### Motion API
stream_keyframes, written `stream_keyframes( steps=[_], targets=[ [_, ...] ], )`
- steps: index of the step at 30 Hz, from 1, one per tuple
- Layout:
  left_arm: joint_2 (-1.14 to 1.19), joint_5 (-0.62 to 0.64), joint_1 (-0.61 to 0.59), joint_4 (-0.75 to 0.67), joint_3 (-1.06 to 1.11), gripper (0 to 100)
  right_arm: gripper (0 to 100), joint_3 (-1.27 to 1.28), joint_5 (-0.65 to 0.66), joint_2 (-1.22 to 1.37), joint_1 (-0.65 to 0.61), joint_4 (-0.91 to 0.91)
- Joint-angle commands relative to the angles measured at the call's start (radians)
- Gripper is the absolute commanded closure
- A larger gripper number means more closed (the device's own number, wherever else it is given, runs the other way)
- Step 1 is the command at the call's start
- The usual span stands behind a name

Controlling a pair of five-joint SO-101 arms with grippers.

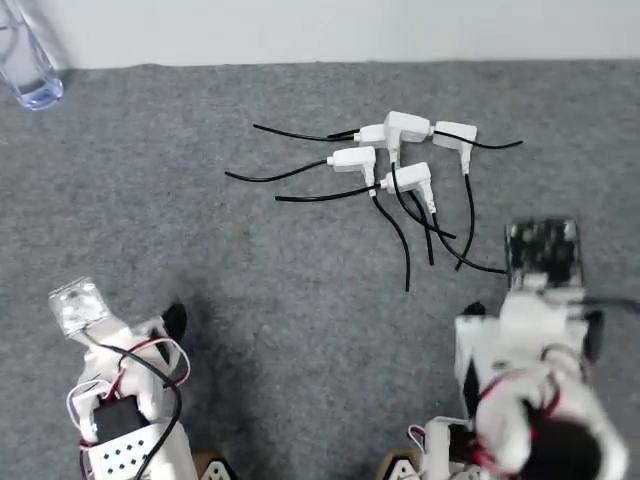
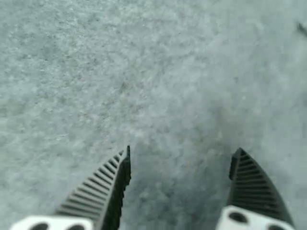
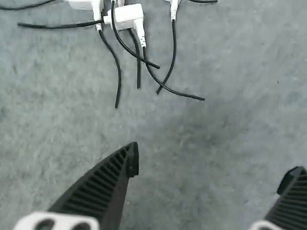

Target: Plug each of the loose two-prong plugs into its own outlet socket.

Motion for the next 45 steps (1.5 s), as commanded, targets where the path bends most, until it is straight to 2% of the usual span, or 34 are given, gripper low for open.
stream_keyframes(
  steps=[1,3,6,11,17,19,21,23,24,28,31,36,39,45],
  targets=[
    [-0.003,-0.311,0.0,0.089,-0.036,68,57.7,0.236,-0.002,-0.223,0.008,-0.114],
    [-0.003,-0.411,0.0,0.115,-0.038,68,57.8,0.393,0.02,-0.367,0.004,-0.177],
    [-0.003,-0.437,0.0,0.118,-0.038,68,57.8,0.632,0.06,-0.555,0.007,-0.26],
    [-0.005,-0.443,0.002,0.086,-0.036,68,57.8,0.847,0.072,-0.472,0.035,-0.464],
    [-0.005,-0.434,0.068,0.08,-0.035,68,57.8,1.039,0.061,-0.472,0.039,-0.582],
    [-0.005,-0.365,0.137,0.063,-0.033,68,57.8,1.117,-0.003,-0.472,0.039,-0.622],
    [-0.005,-0.232,0.215,0.037,-0.031,68,57.8,1.146,-0.064,-0.475,0.047,-0.659],
    [-0.005,-0.124,0.285,0.014,-0.03,68,57.8,1.146,-0.087,-0.484,0.039,-0.642],
    [-0.005,-0.109,0.305,0.012,-0.028,68,57.8,1.146,-0.091,-0.489,0.038,-0.624],
    [-0.005,-0.133,0.304,0.011,-0.021,68,57.8,1.146,-0.107,-0.516,-0.03,-0.568],
    [-0.005,-0.124,0.304,0.012,-0.021,68,57.8,1.145,-0.198,-0.527,-0.085,-0.55],
    [-0.005,-0.086,0.281,0.012,-0.021,68,57.8,1.145,-0.222,-0.527,-0.081,-0.545],
    [-0.005,-0.091,0.242,0.015,-0.021,68,57.8,1.145,-0.224,-0.527,-0.059,-0.536],
    [-0.005,-0.092,0.241,0.055,-0.03,68,57.8,1.145,-0.221,-0.527,-0.065,-0.479]
  ],
)
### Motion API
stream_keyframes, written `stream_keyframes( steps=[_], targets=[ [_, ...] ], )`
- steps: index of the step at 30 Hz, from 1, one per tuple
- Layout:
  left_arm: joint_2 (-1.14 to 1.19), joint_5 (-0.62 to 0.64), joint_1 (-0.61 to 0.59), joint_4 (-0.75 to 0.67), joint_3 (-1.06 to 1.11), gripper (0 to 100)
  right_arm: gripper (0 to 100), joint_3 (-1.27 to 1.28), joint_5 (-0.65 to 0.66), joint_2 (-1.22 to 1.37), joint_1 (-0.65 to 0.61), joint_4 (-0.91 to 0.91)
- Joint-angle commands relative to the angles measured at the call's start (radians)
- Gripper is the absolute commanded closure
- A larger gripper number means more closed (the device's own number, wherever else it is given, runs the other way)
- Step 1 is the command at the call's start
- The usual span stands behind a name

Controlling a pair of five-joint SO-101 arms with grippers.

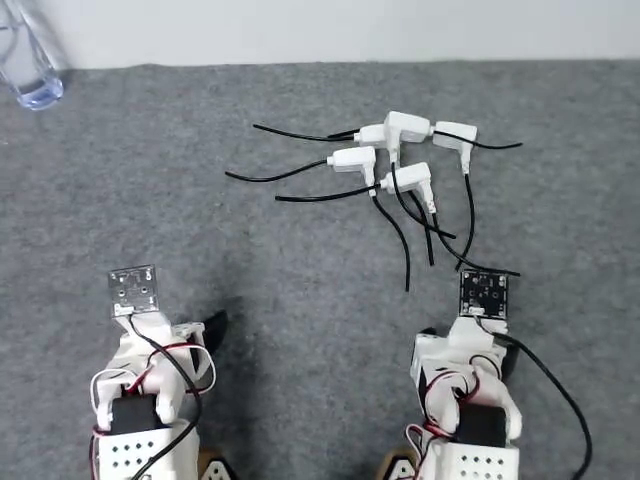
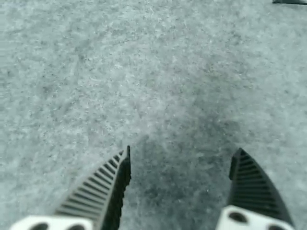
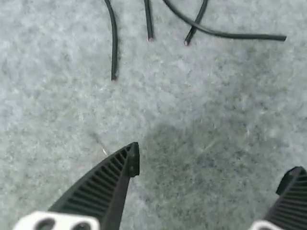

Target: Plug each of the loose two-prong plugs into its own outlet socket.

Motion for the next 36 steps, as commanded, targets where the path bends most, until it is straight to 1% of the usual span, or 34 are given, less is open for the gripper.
stream_keyframes(
  steps=[1,4,6,7,9,10,11,13,14,15,16,17,19,23,26,29,31,36],
  targets=[
    [-0.005,0.008,-0.005,0.017,-0.031,68,57.8,0.015,-0.008,-0.012,0.005,0.024],
    [-0.005,0.008,-0.005,0.014,-0.031,68,58.5,0.015,-0.005,-0.012,-0.033,0.036],
    [-0.005,0.011,-0.005,0.011,-0.031,68,63.6,0.015,-0.005,-0.012,-0.042,0.039],
    [-0.005,0.014,-0.008,0.012,-0.031,68,69.3,0.015,-0.005,-0.012,-0.041,0.042],
    [-0.005,0.035,-0.012,0.034,-0.035,71,85.2,0.015,-0.005,-0.012,-0.047,0.041],
    [-0.005,0.066,-0.017,0.046,-0.036,74,94.2,0.015,-0.005,-0.012,-0.047,0.038],
    [-0.005,0.094,-0.009,0.049,-0.036,79,99.8,0.015,-0.006,-0.012,-0.047,0.038],
    [-0.005,0.127,-0.009,0.046,-0.036,91,92.9,0.015,-0.006,-0.012,-0.047,0.038],
    [-0.005,0.13,-0.009,0.04,-0.036,98,92.0,0.015,-0.006,-0.012,-0.047,0.038],
    [-0.005,0.13,-0.009,0.032,-0.035,100,93.5,0.015,-0.006,-0.012,-0.047,0.038],
    [-0.005,0.13,-0.009,0.031,-0.035,98,96.7,0.015,-0.006,-0.012,-0.047,0.038],
    [-0.005,0.13,-0.008,0.029,-0.035,99,99.8,0.015,-0.006,-0.012,-0.048,0.038],
    [-0.005,0.13,-0.008,0.029,-0.035,99,98.1,0.015,-0.006,-0.012,-0.051,0.039],
    [-0.005,0.13,-0.008,0.029,-0.035,99,99.0,0.015,-0.006,-0.012,-0.108,0.061],
    [-0.005,0.124,-0.005,0.031,-0.035,99,99.0,0.015,-0.006,-0.012,-0.116,0.062],
    [-0.005,0.031,0.055,0.034,-0.035,99,99.0,0.015,-0.006,-0.012,-0.12,0.062],
    [-0.005,-0.002,0.077,0.038,-0.035,99,99.0,0.015,-0.006,-0.012,-0.12,0.064],
    [-0.005,0.048,0.04,0.037,-0.035,99,99.0,0.015,-0.006,-0.012,-0.12,0.062]
  ],
)
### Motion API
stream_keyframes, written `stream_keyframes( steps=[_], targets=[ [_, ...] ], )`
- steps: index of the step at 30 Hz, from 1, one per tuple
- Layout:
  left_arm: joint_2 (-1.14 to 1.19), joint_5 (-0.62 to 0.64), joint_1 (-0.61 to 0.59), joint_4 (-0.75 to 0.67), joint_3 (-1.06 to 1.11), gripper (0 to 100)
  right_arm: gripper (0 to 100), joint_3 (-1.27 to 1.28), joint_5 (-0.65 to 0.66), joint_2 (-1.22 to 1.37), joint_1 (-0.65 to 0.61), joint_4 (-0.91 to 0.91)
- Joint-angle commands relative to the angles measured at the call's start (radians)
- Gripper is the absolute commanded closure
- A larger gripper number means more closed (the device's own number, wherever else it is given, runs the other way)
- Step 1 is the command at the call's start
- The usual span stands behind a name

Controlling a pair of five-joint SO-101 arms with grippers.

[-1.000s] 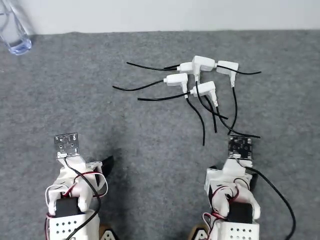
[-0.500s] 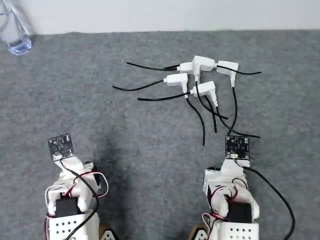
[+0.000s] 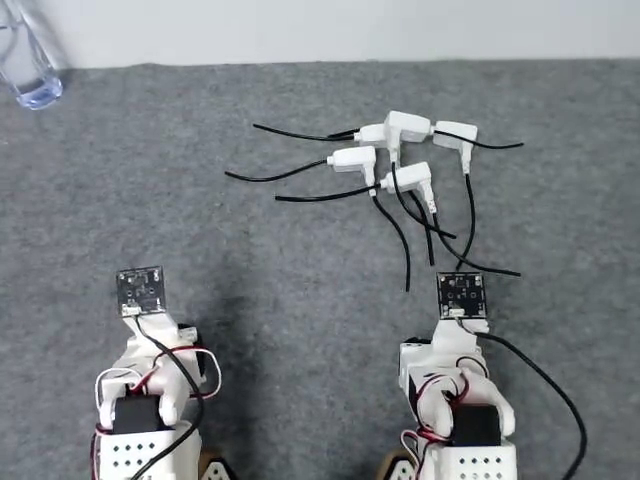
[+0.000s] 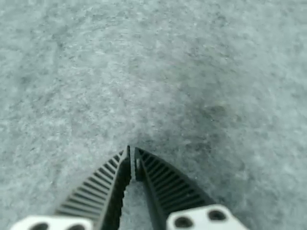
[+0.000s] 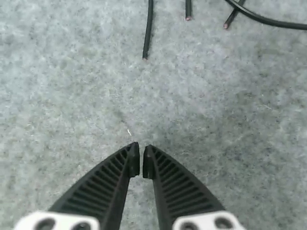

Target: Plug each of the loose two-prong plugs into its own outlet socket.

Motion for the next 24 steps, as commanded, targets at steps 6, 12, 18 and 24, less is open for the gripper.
stream_keyframes(
  steps=[6,12,18,24],
  targets=[
    [-0.005,0.02,-0.014,-0.008,-0.035,99,99.0,0.015,-0.005,-0.012,-0.001,0.016],
    [-0.005,0.018,-0.014,-0.009,-0.035,99,99.0,0.015,-0.005,-0.012,-0.002,0.016],
    [-0.005,0.018,-0.014,-0.009,-0.035,99,99.0,0.015,-0.005,-0.012,-0.002,0.016],
    [-0.005,0.018,-0.014,-0.009,-0.035,99,99.0,0.015,-0.005,-0.012,-0.002,0.016]
  ],
)
